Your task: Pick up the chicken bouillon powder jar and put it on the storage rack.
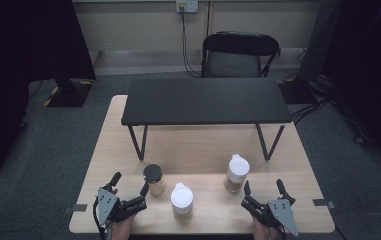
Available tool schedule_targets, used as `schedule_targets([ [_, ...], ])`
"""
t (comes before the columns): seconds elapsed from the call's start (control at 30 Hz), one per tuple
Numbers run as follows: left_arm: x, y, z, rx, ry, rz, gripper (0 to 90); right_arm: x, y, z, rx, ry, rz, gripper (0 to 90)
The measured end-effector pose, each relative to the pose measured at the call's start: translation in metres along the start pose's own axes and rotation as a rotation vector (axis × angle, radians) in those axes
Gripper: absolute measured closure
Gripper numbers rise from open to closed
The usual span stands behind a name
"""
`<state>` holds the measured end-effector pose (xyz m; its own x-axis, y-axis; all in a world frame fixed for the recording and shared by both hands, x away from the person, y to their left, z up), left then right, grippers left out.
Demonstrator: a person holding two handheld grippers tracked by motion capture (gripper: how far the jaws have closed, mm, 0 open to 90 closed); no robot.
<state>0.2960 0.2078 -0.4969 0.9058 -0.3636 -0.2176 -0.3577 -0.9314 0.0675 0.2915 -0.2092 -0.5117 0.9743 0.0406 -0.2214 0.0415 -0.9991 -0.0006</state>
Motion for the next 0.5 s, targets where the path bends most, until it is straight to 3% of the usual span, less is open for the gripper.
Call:
schedule_targets([
  [0.5, 0.000, 0.007, -0.010, 0.029, 0.016, 0.010, 0.0, 0.000, 0.000, 0.000, -0.001, -0.003, -0.010, 0.1],
])
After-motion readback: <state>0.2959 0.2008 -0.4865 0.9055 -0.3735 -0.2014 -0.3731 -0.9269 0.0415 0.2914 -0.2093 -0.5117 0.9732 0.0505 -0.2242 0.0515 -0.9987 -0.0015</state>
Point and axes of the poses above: each handheld gripper's, and its own axes: x roughly forward along the jaws, z roughly out of its underside, y roughly to its right, the point moved 2 cm from there along x, roughly forward along the jaws, and after that the axes turned 14 degrees about -y, right-handed, at the moved point
